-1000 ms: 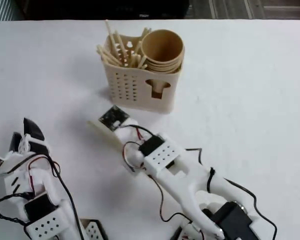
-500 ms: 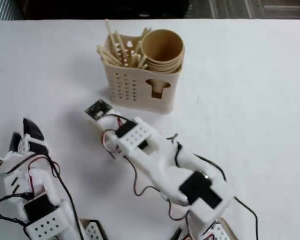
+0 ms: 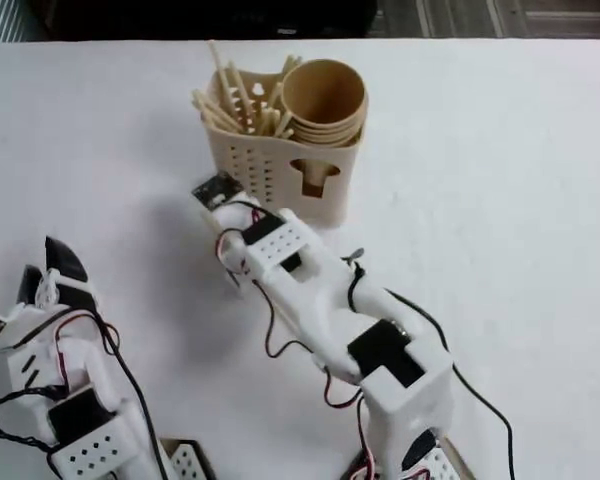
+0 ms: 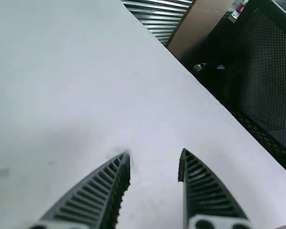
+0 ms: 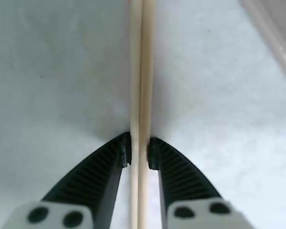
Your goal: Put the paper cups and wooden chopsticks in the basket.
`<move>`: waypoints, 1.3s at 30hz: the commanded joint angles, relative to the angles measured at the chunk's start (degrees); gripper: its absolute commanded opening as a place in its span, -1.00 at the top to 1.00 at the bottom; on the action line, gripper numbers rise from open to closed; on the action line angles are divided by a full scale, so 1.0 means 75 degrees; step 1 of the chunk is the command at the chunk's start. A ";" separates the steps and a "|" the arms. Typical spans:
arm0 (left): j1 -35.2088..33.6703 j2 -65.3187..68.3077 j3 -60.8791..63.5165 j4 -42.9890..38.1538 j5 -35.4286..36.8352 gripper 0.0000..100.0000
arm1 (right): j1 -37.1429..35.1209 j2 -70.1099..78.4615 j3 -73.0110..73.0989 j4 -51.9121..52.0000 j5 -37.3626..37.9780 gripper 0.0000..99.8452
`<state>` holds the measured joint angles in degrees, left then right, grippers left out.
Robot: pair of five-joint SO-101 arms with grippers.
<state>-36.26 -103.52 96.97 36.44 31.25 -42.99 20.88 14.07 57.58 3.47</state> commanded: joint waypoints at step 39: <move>-0.0029 -0.0111 -0.0363 -0.0164 0.0023 0.65 | -0.0158 -0.6933 -0.0152 0.1248 0.0023 0.96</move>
<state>-36.26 -103.52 96.97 36.44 31.25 -44.04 -27.21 13.80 73.23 3.56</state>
